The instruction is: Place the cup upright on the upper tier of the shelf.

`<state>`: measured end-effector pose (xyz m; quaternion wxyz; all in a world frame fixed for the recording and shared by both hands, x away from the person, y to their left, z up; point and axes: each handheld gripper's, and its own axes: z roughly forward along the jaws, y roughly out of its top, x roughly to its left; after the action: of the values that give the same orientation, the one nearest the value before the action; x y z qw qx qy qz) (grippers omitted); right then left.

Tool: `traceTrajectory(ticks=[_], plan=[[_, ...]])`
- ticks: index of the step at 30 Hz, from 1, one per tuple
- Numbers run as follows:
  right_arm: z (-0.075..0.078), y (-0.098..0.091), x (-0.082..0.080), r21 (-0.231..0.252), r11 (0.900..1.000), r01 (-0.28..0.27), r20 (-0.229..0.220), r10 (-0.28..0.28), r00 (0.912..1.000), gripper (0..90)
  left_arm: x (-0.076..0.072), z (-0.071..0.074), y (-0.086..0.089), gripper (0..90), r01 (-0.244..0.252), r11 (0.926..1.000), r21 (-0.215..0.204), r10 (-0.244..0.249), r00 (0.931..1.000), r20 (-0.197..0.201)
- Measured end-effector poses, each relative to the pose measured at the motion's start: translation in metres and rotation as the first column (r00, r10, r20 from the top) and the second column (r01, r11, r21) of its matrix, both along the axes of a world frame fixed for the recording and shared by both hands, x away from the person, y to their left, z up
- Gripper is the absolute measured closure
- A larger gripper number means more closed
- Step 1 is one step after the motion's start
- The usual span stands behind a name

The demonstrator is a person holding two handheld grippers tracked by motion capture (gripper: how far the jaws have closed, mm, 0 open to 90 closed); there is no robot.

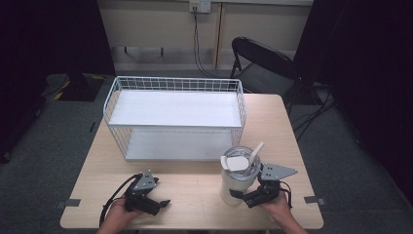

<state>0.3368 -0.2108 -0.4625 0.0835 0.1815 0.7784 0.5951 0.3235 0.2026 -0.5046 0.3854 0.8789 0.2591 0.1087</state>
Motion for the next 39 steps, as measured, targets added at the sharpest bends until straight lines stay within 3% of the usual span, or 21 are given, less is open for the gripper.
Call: traceTrajectory(ticks=[5, 10, 13, 20, 22, 24, 27, 31, 39], plan=[[-0.002, 0.003, 0.002, -0.005, 0.9999, -0.010, -0.024, 0.010, 0.9997, 5.6, 0.000, 0.000, 0.000, 9.5, 0.000, 1.0000, 0.000, 0.000, 1.0000, 0.000], [0.001, 0.005, 0.001, 0.005, 1.0000, -0.002, 0.018, 0.002, 0.9998, 6.1, 0.000, 0.000, 0.000, 9.5, 0.000, 1.0000, 0.000, 0.000, 1.0000, 0.000], [0.003, 0.006, 0.000, 0.039, 0.9992, 0.010, 0.009, -0.010, 0.9999, 6.0, 0.000, 0.000, 0.000, 9.5, 0.000, 1.0000, 0.000, 0.000, 1.0000, 0.000], [0.008, 0.010, -0.002, 0.026, 0.9990, 0.035, 0.031, -0.036, 0.9989, 6.9, 0.000, 0.000, 0.000, 9.5, 0.000, 1.0000, 0.000, 0.000, 1.0000, 0.000], [0.010, 0.010, -0.001, 0.035, 0.9987, 0.037, 0.020, -0.038, 0.9991, 7.2, 0.000, 0.000, 0.000, 9.5, 0.000, 1.0000, 0.000, 0.000, 1.0000, 0.000], [0.014, 0.011, 0.000, 0.046, 0.9984, 0.033, 0.024, -0.034, 0.9991, 7.2, 0.000, 0.000, 0.000, 9.5, 0.000, 1.0000, 0.000, 0.000, 1.0000, 0.000], [0.025, 0.014, -0.002, 0.049, 0.9984, 0.029, 0.066, -0.033, 0.9973, 7.3, 0.000, 0.000, 0.000, 9.5, 0.000, 1.0000, 0.000, 0.000, 1.0000, 0.000], [0.037, 0.019, 0.000, 0.076, 0.9970, 0.015, 0.055, -0.019, 0.9983, 7.4, 0.000, 0.000, 0.000, 9.5, 0.000, 1.0000, 0.000, 0.000, 1.0000, 0.000], [0.056, 0.028, 0.007, 0.084, 0.9965, 0.003, 0.041, -0.007, 0.9991, 7.4, 0.000, 0.000, 0.000, 9.5, 0.000, 1.0000, 0.000, 0.000, 1.0000, 0.000]])
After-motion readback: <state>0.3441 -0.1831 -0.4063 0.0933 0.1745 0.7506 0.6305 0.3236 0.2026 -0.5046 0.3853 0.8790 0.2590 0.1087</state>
